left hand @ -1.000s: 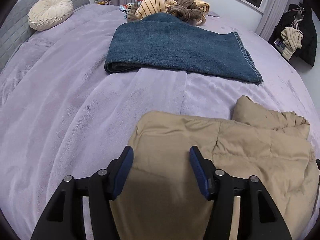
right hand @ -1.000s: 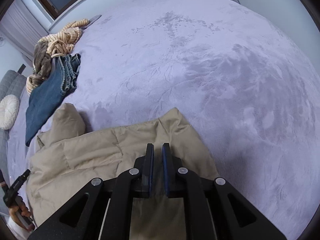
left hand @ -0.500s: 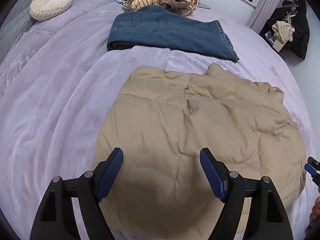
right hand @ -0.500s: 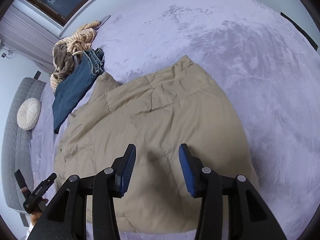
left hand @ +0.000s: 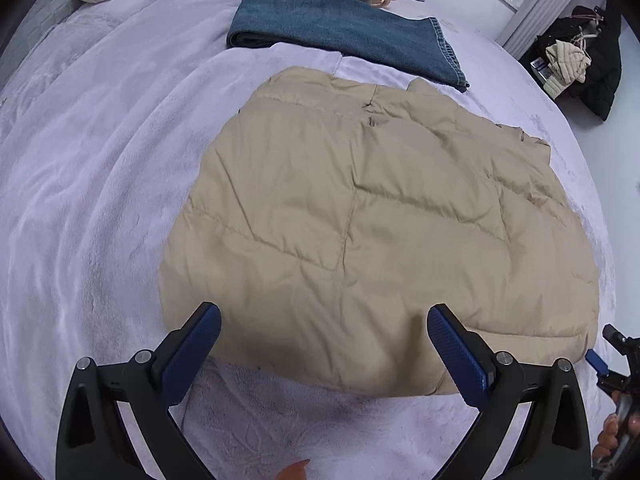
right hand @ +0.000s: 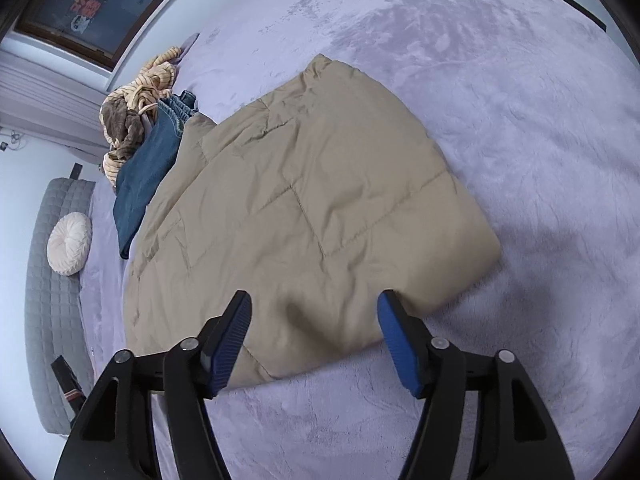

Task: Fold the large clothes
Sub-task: 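Move both open tools to the edge of the folded jacket, then grasp the folded jacket edge with both tools and lift it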

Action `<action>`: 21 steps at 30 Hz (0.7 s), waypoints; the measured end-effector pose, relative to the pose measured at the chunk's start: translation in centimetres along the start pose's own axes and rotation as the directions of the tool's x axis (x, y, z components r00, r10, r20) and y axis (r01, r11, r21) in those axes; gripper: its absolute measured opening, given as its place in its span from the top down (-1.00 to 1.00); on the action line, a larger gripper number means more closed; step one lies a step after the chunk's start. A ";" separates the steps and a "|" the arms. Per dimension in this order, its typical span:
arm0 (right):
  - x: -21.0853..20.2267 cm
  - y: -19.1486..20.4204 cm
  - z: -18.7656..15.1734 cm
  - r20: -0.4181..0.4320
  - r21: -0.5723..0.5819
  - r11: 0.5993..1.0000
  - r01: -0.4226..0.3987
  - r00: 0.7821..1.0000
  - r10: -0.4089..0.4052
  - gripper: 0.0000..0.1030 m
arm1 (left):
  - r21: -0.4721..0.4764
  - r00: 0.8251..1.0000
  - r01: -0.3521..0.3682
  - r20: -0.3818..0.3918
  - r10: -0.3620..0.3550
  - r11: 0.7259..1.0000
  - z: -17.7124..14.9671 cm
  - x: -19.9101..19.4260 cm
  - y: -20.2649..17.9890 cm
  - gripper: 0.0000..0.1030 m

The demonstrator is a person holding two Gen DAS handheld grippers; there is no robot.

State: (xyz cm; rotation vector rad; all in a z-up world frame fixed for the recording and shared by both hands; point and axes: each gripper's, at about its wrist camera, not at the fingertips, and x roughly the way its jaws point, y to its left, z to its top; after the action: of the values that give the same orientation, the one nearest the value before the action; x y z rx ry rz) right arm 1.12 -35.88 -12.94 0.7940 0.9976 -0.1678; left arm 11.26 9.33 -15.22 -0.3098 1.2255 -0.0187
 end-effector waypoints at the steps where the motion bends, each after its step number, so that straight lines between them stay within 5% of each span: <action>1: 0.1 -0.4 -0.2 -0.001 0.020 1.000 -0.016 1.000 0.017 -0.53 | -0.021 1.000 0.009 -0.007 -0.009 1.000 -0.4 0.1 0.4 -1.00; 5: 0.7 -1.9 -0.8 -0.004 0.104 0.992 -0.069 0.998 0.070 -0.54 | -0.089 0.998 0.043 -0.034 -0.047 0.995 -1.5 0.7 1.5 -1.00; 7: 1.0 -2.4 -0.8 -0.002 0.130 0.987 -0.089 0.996 0.091 -0.73 | -0.099 0.997 0.046 -0.050 -0.051 0.994 -1.8 1.0 1.8 -1.00; 14: 2.0 -4.3 -1.1 0.010 0.231 0.964 -0.129 0.991 0.131 -0.73 | -0.183 0.995 0.093 -0.026 -0.099 0.979 -2.9 1.4 3.8 -1.00; 21: 3.9 -4.7 -0.8 0.003 0.276 0.945 -0.176 0.983 0.182 -0.75 | -0.337 0.954 0.262 -0.048 -0.295 0.904 -3.8 4.0 5.8 -1.00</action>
State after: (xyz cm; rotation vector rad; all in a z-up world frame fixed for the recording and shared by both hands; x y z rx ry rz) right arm 0.57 -37.84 -18.78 1.1392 0.9282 -0.1425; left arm 8.26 13.32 -21.50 -0.7835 1.2725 -0.0788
